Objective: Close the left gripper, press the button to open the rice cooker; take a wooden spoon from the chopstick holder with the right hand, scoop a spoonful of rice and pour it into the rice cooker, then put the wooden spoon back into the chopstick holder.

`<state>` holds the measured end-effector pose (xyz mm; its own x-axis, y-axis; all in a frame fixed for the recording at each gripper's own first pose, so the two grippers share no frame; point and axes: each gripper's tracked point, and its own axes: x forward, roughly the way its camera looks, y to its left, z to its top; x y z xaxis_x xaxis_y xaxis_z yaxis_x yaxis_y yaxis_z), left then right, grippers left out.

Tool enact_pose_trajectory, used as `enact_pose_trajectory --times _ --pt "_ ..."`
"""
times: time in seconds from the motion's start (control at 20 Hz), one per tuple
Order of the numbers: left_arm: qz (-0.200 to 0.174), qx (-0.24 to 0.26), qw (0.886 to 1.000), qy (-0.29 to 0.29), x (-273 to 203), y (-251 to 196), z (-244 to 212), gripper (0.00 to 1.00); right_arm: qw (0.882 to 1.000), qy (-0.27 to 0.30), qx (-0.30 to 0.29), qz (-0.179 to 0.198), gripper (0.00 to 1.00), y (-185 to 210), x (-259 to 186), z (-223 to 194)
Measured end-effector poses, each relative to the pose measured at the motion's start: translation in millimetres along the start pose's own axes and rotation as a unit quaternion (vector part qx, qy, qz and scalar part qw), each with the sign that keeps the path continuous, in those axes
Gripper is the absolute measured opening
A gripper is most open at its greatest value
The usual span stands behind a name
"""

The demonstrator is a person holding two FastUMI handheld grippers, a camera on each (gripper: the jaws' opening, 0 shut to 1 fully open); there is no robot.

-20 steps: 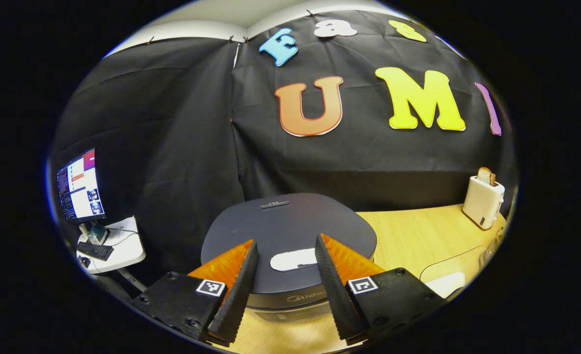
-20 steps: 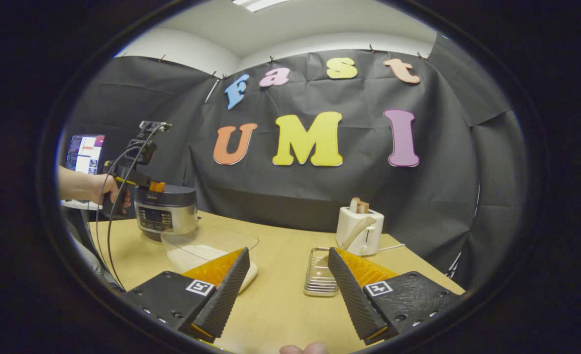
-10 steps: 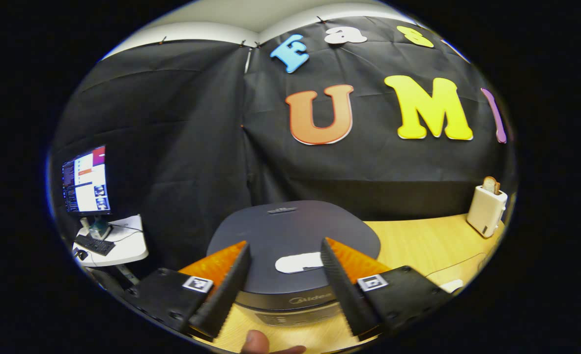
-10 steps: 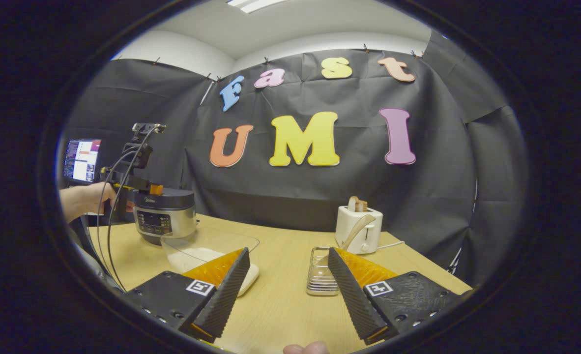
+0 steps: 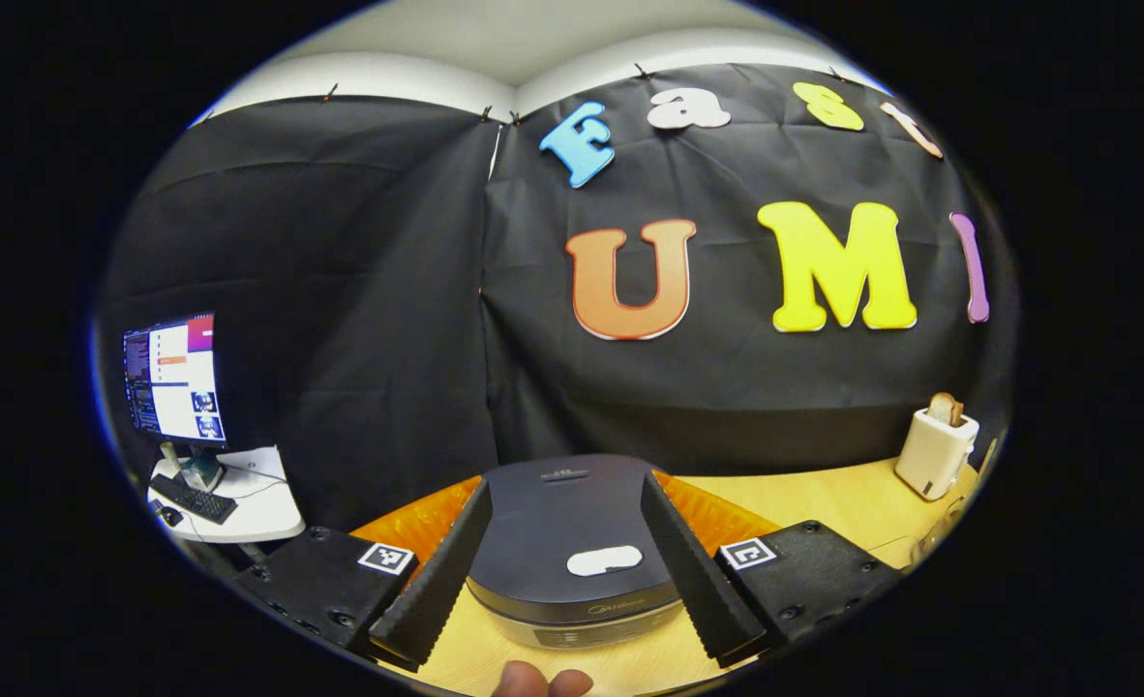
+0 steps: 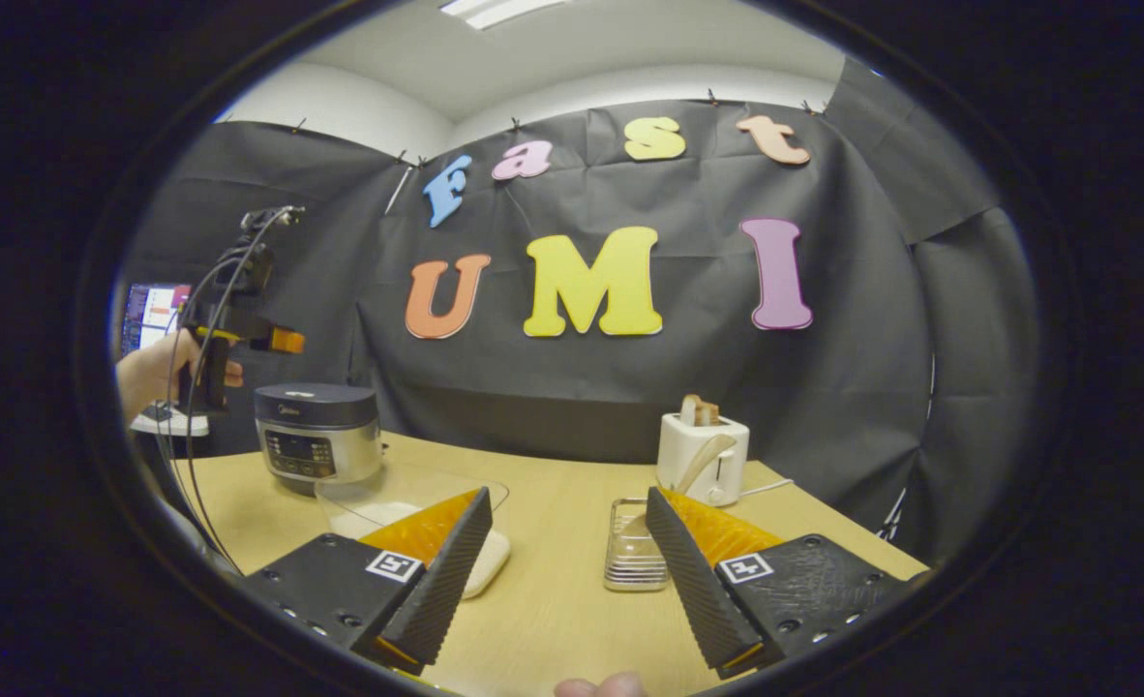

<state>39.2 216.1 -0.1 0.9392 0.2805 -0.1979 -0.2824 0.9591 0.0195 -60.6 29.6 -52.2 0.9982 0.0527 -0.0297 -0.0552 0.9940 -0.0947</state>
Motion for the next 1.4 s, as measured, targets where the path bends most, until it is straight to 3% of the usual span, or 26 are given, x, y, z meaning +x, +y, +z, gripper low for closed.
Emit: enact_pose_trajectory --times 0.05,0.1,0.15,0.2,0.25,0.45,0.55,0.6,0.65,0.75,0.95,1.2,1.4 --pt "-0.007 0.002 1.000 -0.018 -9.1 -4.6 13.4 1.00 1.000 -0.004 0.005 -0.001 0.97 -1.5 1.2 4.1" --pt "-0.015 0.006 0.999 -0.032 -19.7 -9.4 24.0 0.94 1.000 -0.008 0.012 -0.002 0.95 -3.5 2.2 8.7" --pt "-0.024 0.007 0.999 -0.045 -31.7 -16.2 32.3 1.00 1.000 -0.013 0.019 -0.005 0.93 -6.3 2.4 15.3" --pt "-0.036 0.005 0.998 -0.055 -43.5 -26.1 38.8 0.94 0.999 -0.020 0.025 -0.008 0.95 -8.8 1.4 22.7" --pt "-0.051 0.002 0.997 -0.064 -54.8 -36.4 43.4 0.99 0.999 -0.026 0.030 -0.011 0.95 -11.7 0.1 30.4" --pt "-0.079 0.004 0.993 -0.086 -92.2 -51.4 53.3 0.95 0.998 -0.055 0.037 -0.018 0.95 -18.1 -11.0 55.3" --pt "-0.094 0.012 0.992 -0.088 -109.6 -60.7 50.5 0.99 0.997 -0.066 0.033 -0.022 0.95 -18.9 -15.4 64.5" --pt "-0.100 0.012 0.991 -0.087 -117.2 -66.4 47.0 0.94 0.997 -0.072 0.031 -0.024 0.95 -19.8 -18.0 69.0" --pt "-0.105 0.010 0.991 -0.087 -124.9 -70.3 43.5 0.99 0.996 -0.079 0.030 -0.026 0.95 -19.4 -20.9 73.8" --pt "-0.108 0.007 0.990 -0.086 -138.7 -75.0 33.7 0.94 0.996 -0.085 0.027 -0.026 0.95 -14.5 -25.9 77.8" --pt "-0.114 0.018 0.988 -0.101 -167.2 -91.6 13.6 0.99 0.995 -0.092 0.017 -0.021 0.95 -0.8 -34.4 81.4" --pt "-0.159 0.040 0.980 -0.111 -196.7 -132.1 -7.7 0.98 0.996 -0.083 0.003 -0.027 0.95 7.8 -37.6 72.3" --pt "-0.160 0.014 0.979 -0.126 -211.6 -133.4 -2.4 0.98 0.996 -0.079 0.003 -0.036 0.95 12.3 -41.4 70.0"
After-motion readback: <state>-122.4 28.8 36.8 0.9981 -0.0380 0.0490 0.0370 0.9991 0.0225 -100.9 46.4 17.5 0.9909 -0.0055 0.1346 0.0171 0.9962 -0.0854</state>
